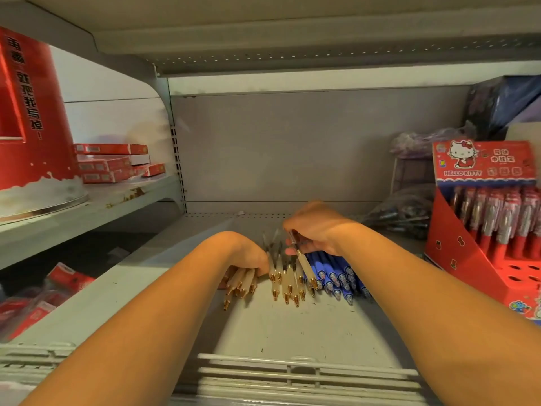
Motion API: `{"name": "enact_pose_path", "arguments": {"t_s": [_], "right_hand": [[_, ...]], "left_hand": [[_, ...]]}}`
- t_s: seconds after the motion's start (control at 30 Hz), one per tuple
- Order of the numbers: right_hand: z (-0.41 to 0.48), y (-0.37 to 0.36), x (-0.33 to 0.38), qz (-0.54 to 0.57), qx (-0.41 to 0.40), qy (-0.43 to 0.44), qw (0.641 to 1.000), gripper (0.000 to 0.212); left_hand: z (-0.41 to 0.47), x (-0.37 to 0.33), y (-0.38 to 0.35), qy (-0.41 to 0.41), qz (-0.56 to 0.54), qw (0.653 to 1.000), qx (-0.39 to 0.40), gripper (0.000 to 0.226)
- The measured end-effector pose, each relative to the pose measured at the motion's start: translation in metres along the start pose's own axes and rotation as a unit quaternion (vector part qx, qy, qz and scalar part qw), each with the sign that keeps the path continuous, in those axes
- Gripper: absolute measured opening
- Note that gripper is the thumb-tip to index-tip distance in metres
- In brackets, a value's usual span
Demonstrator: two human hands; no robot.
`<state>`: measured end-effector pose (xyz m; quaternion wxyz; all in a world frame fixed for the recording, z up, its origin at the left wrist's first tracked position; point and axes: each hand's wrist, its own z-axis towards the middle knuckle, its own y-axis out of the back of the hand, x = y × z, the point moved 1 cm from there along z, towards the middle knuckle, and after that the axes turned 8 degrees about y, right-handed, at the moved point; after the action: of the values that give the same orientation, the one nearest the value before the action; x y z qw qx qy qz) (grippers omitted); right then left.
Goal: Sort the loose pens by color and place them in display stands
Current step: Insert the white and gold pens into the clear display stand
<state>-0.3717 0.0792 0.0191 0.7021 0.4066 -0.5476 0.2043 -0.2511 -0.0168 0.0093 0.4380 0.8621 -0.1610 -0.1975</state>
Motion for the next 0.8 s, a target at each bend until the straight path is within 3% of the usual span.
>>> {"name": "enact_pose_path", "arguments": {"t_s": [0.3, 0.43, 0.67, 0.8], "right_hand": [[0.0001, -0.0036, 0.0015, -0.003, 0.002, -0.003, 1.0, 0.011], [-0.0002, -0.0025, 0.002, 0.004, 0.008, 0.004, 1.0, 0.01], [-0.0001, -0.0036, 0.0031, 0.005, 0.009, 0.008, 1.0, 0.008], [-0.0004, -0.0051, 0.0041, 0.004, 0.006, 0.012, 1.0, 0.007]], "left_hand": [[0.0001, -0.0043, 0.0053, -0.015, 0.085, 0.996, -0.03, 0.03], [0.0012, -0.0079, 0.0018, -0.018, 0.073, 0.997, -0.025, 0.019], [0.0053, -0.0052, 0.0012, -0.033, 0.086, 0.993, -0.072, 0.018], [0.0096, -0.0048, -0.0017, -0.041, 0.024, 0.994, -0.102, 0.012]]}}
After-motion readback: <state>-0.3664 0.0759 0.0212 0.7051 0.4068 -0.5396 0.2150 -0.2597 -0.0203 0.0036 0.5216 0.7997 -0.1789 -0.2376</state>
